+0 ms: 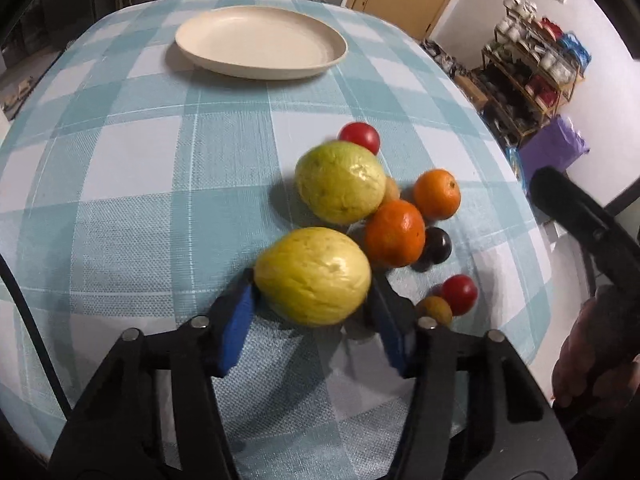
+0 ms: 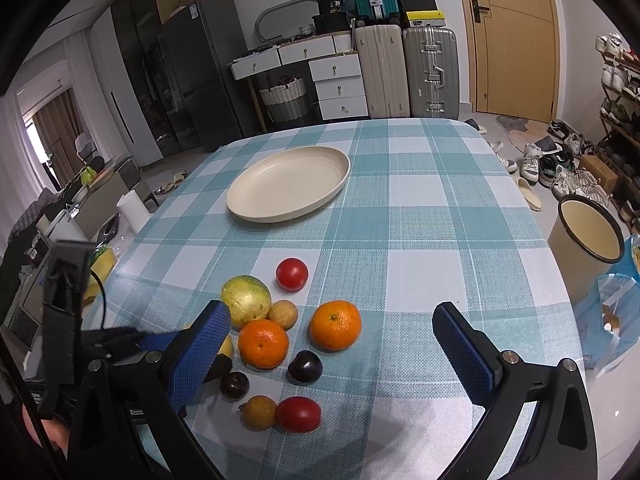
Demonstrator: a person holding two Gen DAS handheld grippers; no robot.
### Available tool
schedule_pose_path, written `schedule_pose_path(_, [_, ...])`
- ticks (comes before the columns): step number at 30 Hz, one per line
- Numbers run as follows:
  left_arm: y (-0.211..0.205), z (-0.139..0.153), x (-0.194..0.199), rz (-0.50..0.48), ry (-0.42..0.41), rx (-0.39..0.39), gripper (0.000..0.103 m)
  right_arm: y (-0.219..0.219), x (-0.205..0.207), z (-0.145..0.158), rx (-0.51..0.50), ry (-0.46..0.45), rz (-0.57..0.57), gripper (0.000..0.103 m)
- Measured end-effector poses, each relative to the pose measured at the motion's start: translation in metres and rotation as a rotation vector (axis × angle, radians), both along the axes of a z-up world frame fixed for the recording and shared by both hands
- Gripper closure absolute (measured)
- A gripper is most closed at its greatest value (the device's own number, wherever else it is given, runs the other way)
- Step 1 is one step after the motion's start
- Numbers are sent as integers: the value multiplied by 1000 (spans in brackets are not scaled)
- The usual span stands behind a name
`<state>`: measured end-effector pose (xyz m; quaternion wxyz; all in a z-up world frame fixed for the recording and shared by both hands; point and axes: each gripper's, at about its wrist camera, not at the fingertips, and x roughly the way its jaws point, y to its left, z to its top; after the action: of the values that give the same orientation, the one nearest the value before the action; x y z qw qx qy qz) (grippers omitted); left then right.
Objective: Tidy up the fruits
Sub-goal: 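Grasp the large yellow guava with the left gripper and lift it, then grasp the orange with the right gripper while the left gripper holds the guava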
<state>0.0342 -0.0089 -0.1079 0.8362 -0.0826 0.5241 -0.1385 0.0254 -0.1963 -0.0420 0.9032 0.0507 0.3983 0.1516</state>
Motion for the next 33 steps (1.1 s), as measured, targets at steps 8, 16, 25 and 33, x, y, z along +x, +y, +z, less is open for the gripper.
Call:
schedule_pose_path(8, [5,-2,-2,-17,-22,-37,52,-1,-1,-3,-23,-7,-1,0])
schedule_pose_path(16, [11,1,-6,-9,-33,-39,52,-3,0,-6,-48,-13,-6,0])
schedule_pose_path(25, [32,14,-8,29,-61,-43,52,-13,17,-26,79,67,-8,0])
schedule_pose_path(33, [46,22,-3,45,-76,-32,52,-2,29,-45,50,100,13,4])
